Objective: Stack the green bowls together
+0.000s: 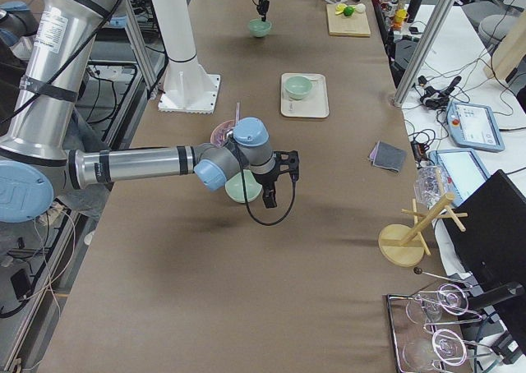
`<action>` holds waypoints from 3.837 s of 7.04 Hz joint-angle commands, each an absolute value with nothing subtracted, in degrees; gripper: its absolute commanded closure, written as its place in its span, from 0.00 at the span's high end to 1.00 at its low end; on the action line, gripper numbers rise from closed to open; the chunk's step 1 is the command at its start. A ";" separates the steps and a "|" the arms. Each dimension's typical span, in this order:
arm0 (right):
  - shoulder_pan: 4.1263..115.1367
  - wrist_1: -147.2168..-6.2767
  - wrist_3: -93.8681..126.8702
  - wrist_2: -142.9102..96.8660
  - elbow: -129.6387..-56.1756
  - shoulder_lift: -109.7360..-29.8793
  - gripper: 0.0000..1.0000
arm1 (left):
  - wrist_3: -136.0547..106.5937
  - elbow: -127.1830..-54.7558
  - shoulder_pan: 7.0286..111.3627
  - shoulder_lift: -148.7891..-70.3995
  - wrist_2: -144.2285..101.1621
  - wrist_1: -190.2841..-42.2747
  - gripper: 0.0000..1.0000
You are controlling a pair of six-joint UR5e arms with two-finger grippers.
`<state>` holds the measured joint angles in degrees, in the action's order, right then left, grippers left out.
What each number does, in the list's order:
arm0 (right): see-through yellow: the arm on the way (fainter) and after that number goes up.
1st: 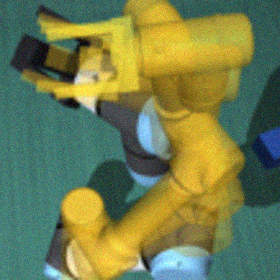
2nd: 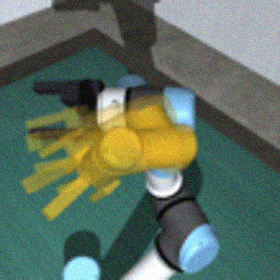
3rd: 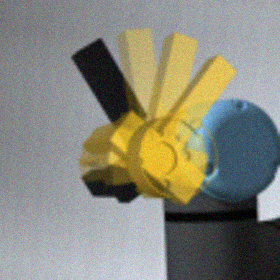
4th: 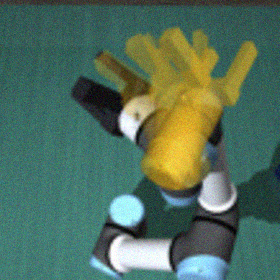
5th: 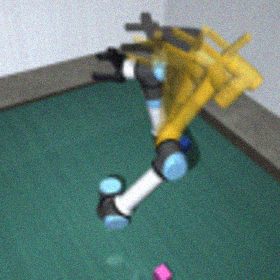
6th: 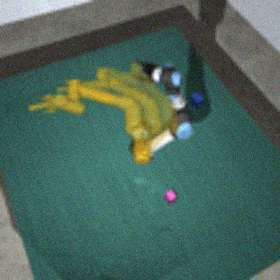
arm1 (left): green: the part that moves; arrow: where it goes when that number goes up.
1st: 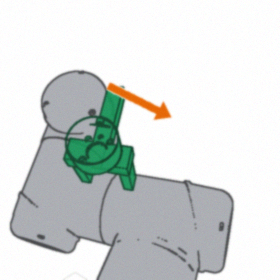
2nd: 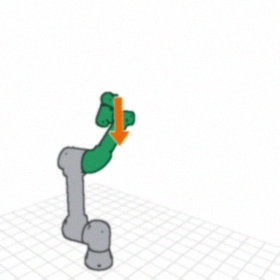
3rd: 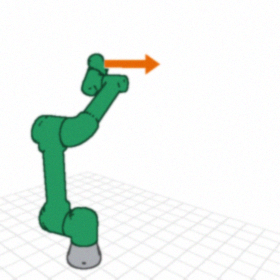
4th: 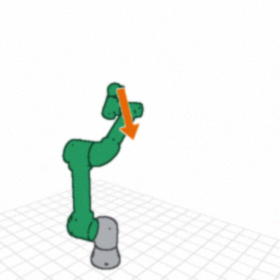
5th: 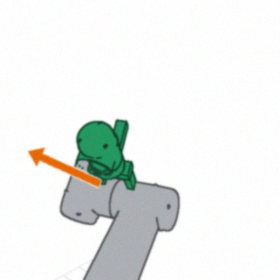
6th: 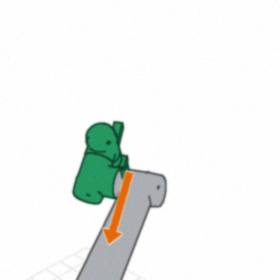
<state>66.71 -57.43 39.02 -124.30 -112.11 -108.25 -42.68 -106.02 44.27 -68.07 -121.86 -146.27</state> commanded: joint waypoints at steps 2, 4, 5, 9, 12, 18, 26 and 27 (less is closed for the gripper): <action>66.62 -57.13 39.11 -124.28 -112.06 -108.37 1.00 | -43.77 -107.92 45.70 -75.63 -126.12 -140.15 0.00; 66.62 -57.13 39.11 -124.28 -111.97 -108.37 1.00 | -44.81 -112.48 46.58 -88.96 -126.12 -120.52 0.00; 66.53 -57.13 39.11 -124.28 -111.97 -108.37 1.00 | -47.87 -112.67 46.41 -96.60 -125.95 -112.67 0.00; 66.45 -57.13 39.20 -124.36 -111.80 -108.19 1.00 | -54.14 -101.66 45.26 -124.41 -125.33 -91.32 0.00; 66.36 -57.22 39.20 -124.28 -111.62 -107.75 1.00 | -60.28 -85.12 41.94 -135.69 -118.33 -98.30 0.00; 66.36 -57.22 39.20 -124.28 -111.53 -107.75 1.00 | -62.49 -86.48 39.46 -133.08 -116.28 -101.60 0.00; 66.36 -57.22 39.20 -124.28 -111.53 -107.75 1.00 | -63.72 -86.13 36.39 -132.72 -113.73 -101.69 0.00; 66.36 -57.13 39.11 -124.28 -111.53 -107.75 1.00 | -63.72 -86.13 36.39 -132.80 -113.73 -101.69 0.00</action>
<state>66.36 -57.20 39.17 -124.27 -111.53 -107.76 -63.79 -86.20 36.42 -132.76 -113.82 -101.68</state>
